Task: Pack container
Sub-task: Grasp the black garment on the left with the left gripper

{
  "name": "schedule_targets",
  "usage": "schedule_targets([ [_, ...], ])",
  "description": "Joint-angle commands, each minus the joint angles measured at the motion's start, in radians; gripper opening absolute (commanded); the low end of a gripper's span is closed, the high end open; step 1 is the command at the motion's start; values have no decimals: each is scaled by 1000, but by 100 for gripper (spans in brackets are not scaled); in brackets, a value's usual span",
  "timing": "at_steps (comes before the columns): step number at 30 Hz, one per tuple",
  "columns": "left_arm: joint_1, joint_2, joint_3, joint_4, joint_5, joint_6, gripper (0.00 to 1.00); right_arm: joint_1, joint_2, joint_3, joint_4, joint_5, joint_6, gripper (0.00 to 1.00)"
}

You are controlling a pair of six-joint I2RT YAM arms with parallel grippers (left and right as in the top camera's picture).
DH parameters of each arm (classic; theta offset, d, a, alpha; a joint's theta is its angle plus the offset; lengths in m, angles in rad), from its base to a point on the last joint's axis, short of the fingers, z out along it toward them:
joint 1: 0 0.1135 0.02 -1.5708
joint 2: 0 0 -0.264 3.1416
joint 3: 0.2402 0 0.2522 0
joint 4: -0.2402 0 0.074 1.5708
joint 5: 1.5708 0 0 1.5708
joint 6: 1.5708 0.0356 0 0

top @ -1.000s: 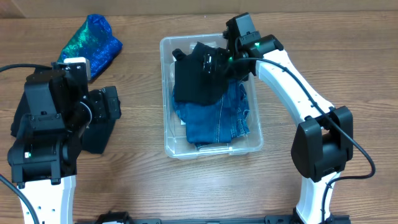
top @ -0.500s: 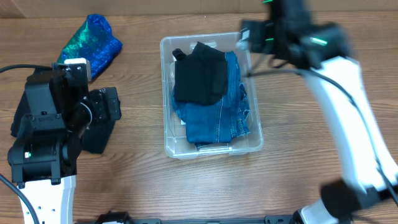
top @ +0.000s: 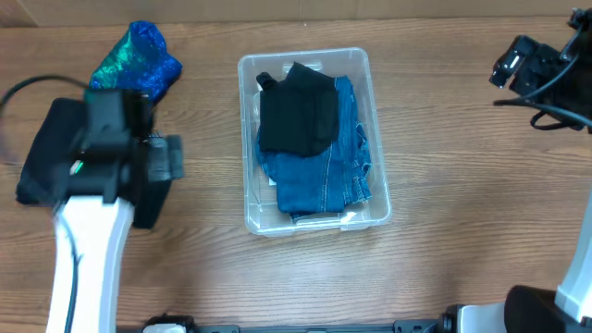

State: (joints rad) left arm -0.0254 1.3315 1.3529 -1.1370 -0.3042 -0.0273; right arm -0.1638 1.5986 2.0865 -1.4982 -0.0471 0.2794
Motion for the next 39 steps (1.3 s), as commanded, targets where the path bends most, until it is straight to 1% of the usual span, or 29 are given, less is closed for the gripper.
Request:
schedule_targets([
  [1, -37, 135, 12, -18, -126, -31, 100, 0, -16, 7, 0, -44, -19, 100],
  [4, -36, 209, 9, -11, -137, -49, 100, 0, -16, 7, 0, -44, -22, 100],
  [9, -34, 267, -24, 28, -159, -39, 100, 0, -16, 7, 1, -44, -23, 100],
  [16, -34, 283, -185, 168, -148, -26, 100, 0, -16, 7, 4, -44, -23, 100],
  [19, -34, 284, -227, 220, -149, 3, 100, 0, -16, 7, 3, -44, -23, 100],
  [24, -34, 313, -280, 278, -205, 29, 100, 0, -16, 7, 3, -44, -23, 100],
  [33, -33, 435, -287, 323, -244, 27, 100, 0, -16, 7, 0, -44, -23, 100],
  [36, -33, 467, -287, 335, -278, 19, 100, 0, -16, 7, 0, -44, -26, 100],
  [39, -22, 499, -287, 357, -267, 20, 100, 0, -16, 7, 0, -44, -26, 100],
])
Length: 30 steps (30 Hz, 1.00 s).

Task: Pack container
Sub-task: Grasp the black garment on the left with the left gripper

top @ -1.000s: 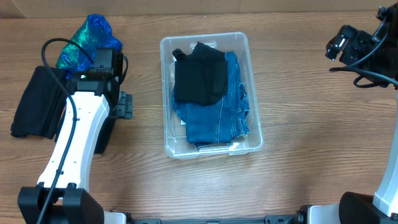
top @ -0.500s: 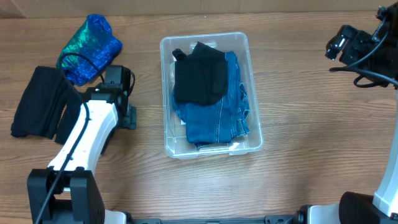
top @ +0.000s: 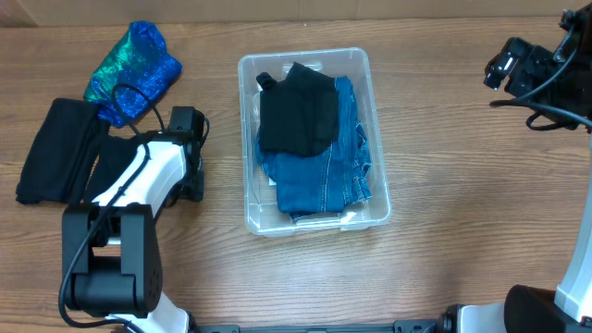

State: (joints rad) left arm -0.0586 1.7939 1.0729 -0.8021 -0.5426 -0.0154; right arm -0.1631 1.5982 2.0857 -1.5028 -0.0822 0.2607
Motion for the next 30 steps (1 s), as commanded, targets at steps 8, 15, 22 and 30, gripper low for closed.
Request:
schedule_targets([
  [8, 45, 115, -7, 48, -26, -8, 100, -1, -16, 8, 5, -9, -7, 100],
  [15, 87, 172, -7, 52, -80, -58, 100, -1, -16, 8, 5, -9, -7, 100],
  [22, 111, 272, -7, 93, -118, -68, 89, -1, -16, 8, 5, -10, -7, 100],
  [30, 111, 306, -6, 99, -142, -75, 21, -1, -16, 8, 5, -9, -7, 100],
])
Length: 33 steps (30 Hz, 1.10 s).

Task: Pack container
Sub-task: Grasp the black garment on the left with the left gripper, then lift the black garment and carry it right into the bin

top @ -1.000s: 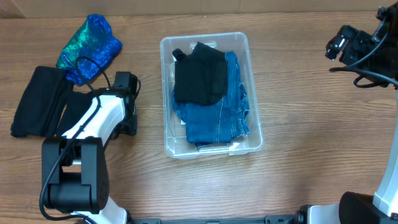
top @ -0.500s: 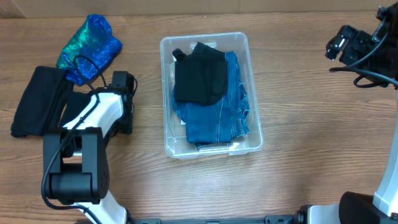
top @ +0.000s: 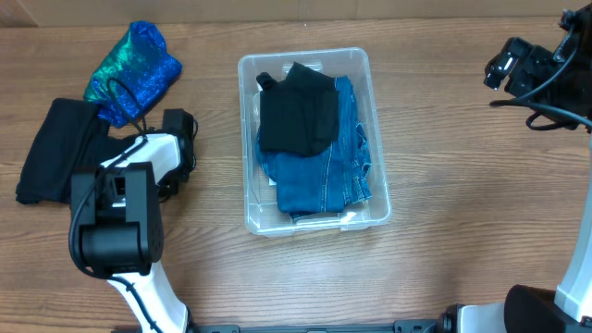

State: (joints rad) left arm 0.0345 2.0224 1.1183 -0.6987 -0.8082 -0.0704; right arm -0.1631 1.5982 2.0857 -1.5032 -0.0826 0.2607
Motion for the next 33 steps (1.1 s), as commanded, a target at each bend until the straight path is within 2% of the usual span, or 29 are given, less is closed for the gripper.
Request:
schedule_targets([
  [1, 18, 77, -50, -8, 113, -19, 16, -1, -16, 8, 6, -9, -7, 100],
  [5, 18, 76, -35, -31, 79, -31, 4, -1, -16, 8, 5, -9, -7, 100],
  [13, 17, 52, 127, -207, 12, -188, 4, -1, -16, 8, 5, -9, -7, 100],
  [21, 4, -207, 182, -217, 13, -198, 4, -1, -16, 8, 5, -9, -7, 100],
  [29, -105, -525, 183, -172, 10, -99, 4, -1, -16, 8, 4, -9, -7, 100],
  [32, -185, -620, 183, -131, -20, -32, 4, -1, -16, 8, 1, -9, -7, 100],
  [33, -244, -671, 183, -87, -31, 26, 4, -1, -16, 8, 0, -9, -7, 100],
])
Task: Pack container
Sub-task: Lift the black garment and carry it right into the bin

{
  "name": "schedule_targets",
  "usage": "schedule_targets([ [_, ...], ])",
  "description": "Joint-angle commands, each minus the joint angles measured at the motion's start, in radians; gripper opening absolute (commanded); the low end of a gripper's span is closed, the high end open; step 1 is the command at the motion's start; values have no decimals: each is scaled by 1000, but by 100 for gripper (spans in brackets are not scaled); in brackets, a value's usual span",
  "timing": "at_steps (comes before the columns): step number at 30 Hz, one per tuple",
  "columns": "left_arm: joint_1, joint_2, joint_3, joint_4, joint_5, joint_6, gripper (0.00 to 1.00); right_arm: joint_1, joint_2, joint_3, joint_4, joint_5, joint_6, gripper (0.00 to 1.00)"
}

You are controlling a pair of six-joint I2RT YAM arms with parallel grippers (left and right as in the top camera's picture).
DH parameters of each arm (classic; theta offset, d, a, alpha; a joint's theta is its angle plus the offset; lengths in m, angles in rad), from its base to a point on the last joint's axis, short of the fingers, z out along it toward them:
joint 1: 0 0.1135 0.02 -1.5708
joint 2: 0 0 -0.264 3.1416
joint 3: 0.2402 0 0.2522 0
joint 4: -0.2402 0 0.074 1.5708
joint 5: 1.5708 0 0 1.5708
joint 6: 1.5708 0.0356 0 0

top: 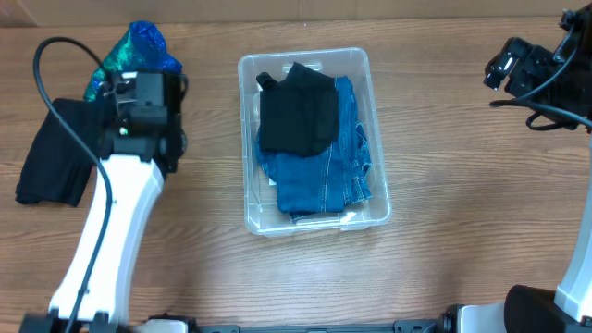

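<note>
A clear plastic container (252, 215) stands mid-table and holds folded blue jeans (324, 176) with a black garment (298, 118) on top. At the far left lie a folded black garment (51, 166) and a shiny blue-green cloth (143, 42). My left gripper (139, 83) hangs over the near end of the blue-green cloth. Its fingers are hidden under the wrist. My right gripper (504, 67) is up at the far right, away from everything; I cannot tell how its jaws stand.
The left arm (102, 240) runs from the front edge up across the table beside the black garment. A black cable (55, 55) loops over the left clothes. The right arm's base (555, 310) is at the front right corner.
My left arm was folded low, with its wrist just right of the folded black garment. It now reaches farther back, its wrist over the near end of the blue-green cloth. The right arm has not moved.
At first my left wrist hung over the folded black garment and covered much of it. Then the arm sat folded low to the garment's right, leaving it on the table, and stayed there. Now the wrist is over the blue-green cloth. The container's contents have not changed.
</note>
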State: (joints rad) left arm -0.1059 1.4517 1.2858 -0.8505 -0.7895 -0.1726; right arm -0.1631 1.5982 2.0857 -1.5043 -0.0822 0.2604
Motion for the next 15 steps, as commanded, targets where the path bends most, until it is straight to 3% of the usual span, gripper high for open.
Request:
schedule_targets([
  [1, -135, -122, 15, 91, -49, 161, 4, -1, -16, 8, 2, -9, -7, 100],
  [8, -399, -184, 15, 267, -47, 449, 4, -1, -16, 8, 2, -6, -6, 100],
  [11, -505, -178, 15, 327, 34, 594, 4, -1, -16, 8, 2, -6, -7, 100],
  [15, -596, -166, 14, 330, 166, 621, 4, -1, -16, 8, 2, -6, -7, 100],
])
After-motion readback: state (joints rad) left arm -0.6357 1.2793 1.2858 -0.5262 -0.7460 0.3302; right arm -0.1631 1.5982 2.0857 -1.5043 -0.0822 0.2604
